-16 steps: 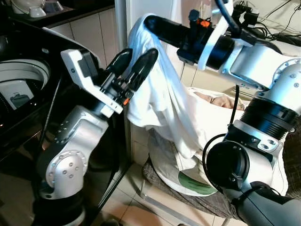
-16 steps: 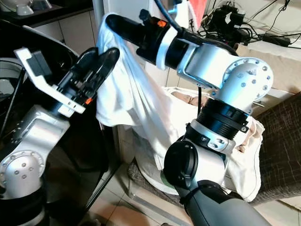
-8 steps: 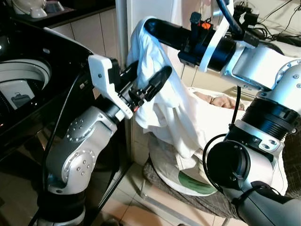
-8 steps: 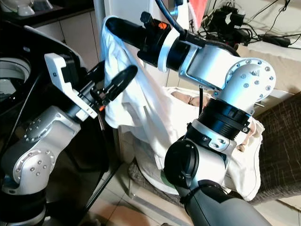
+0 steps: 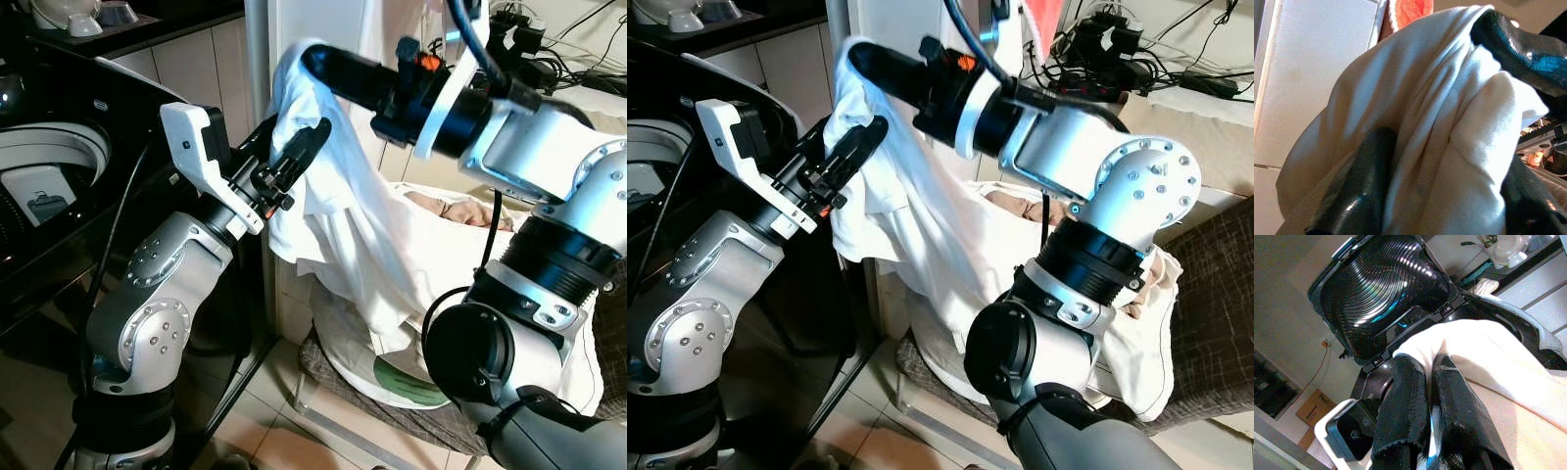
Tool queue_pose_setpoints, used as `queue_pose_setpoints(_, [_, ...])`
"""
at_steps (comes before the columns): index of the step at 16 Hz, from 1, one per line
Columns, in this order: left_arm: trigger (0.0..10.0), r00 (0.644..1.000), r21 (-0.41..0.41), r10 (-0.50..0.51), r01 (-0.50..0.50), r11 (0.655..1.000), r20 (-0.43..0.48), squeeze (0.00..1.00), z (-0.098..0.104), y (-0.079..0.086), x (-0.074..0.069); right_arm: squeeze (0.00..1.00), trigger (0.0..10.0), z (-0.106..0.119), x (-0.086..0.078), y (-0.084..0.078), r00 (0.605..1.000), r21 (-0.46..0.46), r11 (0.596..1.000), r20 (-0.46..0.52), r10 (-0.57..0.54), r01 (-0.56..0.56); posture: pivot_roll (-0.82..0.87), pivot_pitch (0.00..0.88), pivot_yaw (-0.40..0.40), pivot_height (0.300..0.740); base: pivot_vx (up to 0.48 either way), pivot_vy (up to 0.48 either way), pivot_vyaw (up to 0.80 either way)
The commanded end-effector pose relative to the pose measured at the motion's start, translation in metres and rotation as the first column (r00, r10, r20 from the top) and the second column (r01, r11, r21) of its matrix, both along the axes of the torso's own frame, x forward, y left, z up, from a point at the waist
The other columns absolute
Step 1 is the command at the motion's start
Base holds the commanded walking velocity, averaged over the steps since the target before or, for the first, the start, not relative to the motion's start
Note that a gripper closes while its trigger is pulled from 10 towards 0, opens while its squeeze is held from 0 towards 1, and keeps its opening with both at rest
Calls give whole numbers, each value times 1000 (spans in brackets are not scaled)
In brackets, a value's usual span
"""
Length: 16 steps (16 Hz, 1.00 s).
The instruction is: Clothes washing
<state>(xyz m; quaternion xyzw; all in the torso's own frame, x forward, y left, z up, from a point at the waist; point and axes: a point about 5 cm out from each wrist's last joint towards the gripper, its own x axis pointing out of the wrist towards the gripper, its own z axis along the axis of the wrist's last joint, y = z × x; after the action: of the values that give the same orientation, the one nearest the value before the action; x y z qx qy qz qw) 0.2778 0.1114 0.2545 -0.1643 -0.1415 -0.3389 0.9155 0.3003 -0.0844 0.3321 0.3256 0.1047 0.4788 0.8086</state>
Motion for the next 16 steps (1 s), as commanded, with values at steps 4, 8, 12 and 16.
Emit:
queue_pose_setpoints(4, [0,1000,-18,-10,10,1000,-1,0,1,0,1,0,0,-1,-4,3,1000,-46,999,21,-7,8,-11,0,-18,740,0,0,0])
queue_pose_setpoints(8, [0,1000,-23,5,-5,1000,6,0,4,4,2,412,9529,0,-6,2,999,-60,998,41,-16,18,-9,0,-16,740,0,0,0])
queue_pose_setpoints(12, [0,998,-30,61,-60,998,22,0,9,14,5,1000,10000,1,-5,2,998,-55,998,53,-16,19,0,0,-20,740,0,0,0])
queue_pose_setpoints(16, [0,972,29,205,-209,977,112,0,31,42,20,953,10000,14,5,-16,973,21,979,113,-204,203,3,0,-23,740,0,0,0])
